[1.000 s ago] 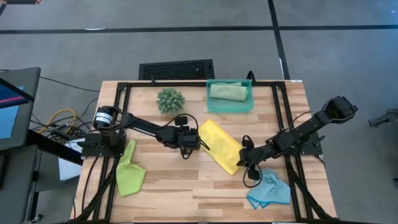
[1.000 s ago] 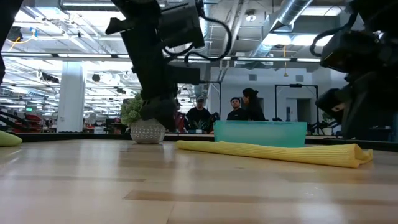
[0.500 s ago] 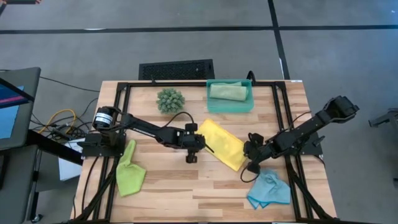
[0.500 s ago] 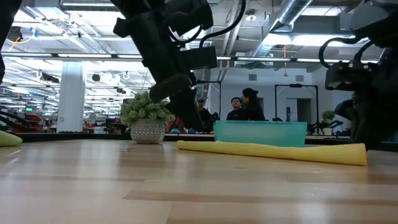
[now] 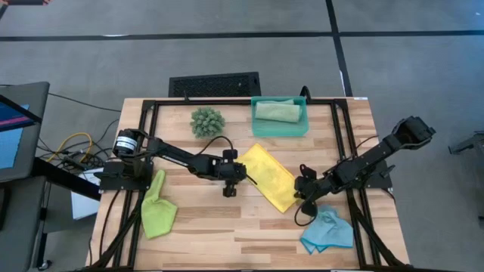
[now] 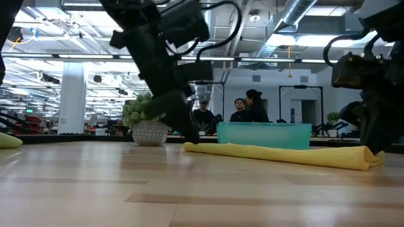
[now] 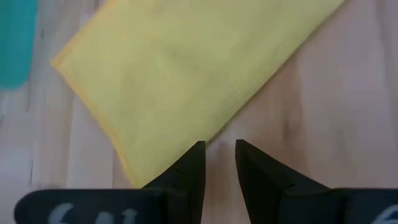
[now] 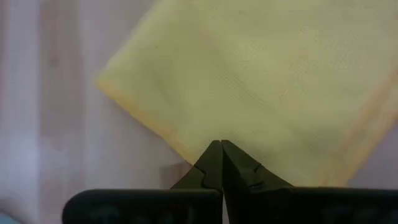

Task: Roll microfiber towels into tight, uniform cylinder then place into a basket
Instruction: Roll the yellow microfiber cloth

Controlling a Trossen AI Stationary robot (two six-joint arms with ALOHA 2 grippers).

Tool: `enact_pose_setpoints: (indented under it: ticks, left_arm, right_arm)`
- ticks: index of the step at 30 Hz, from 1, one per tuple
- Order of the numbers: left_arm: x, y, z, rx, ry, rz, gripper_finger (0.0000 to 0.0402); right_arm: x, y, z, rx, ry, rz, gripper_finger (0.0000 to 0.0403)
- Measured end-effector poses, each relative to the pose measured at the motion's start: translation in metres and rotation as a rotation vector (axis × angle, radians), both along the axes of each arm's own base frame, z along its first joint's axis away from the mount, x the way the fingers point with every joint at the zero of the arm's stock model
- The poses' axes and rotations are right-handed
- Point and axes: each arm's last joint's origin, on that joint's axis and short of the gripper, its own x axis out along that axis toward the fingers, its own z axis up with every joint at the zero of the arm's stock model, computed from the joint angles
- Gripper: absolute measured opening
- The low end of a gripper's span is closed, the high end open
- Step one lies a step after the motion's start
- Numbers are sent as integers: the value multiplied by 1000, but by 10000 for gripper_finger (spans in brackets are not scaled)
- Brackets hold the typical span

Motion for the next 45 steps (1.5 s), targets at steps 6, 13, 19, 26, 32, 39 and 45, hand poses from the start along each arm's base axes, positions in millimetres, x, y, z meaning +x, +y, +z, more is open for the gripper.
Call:
enact_pose_setpoints:
  ticks: [6, 13, 19, 26, 32, 39, 45]
  left_arm:
    - [-7, 17, -8, 44, 33, 68, 81]
    - [-11, 23, 10, 165, -12, 182, 81]
    - [-8, 12, 29, 80, -142, 162, 81]
    - [14, 4, 9, -94, -236, -24, 81]
    - [11, 15, -19, -46, -91, 17, 81]
    - [5, 23, -13, -22, -45, 50, 81]
    - [9, 14, 9, 27, -88, 66, 81]
  right_arm:
    - [12, 7, 6, 51, -138, 96, 18]
    - [27, 13, -5, 59, -202, 217, 16]
    - [52, 17, -17, 5, -202, 289, 17]
    - [81, 29, -28, 11, -189, 388, 19]
    - [99, 37, -27, -28, -211, 439, 20]
    - [106, 40, -22, -47, -232, 448, 21]
    - [108, 41, -19, -62, -275, 450, 15]
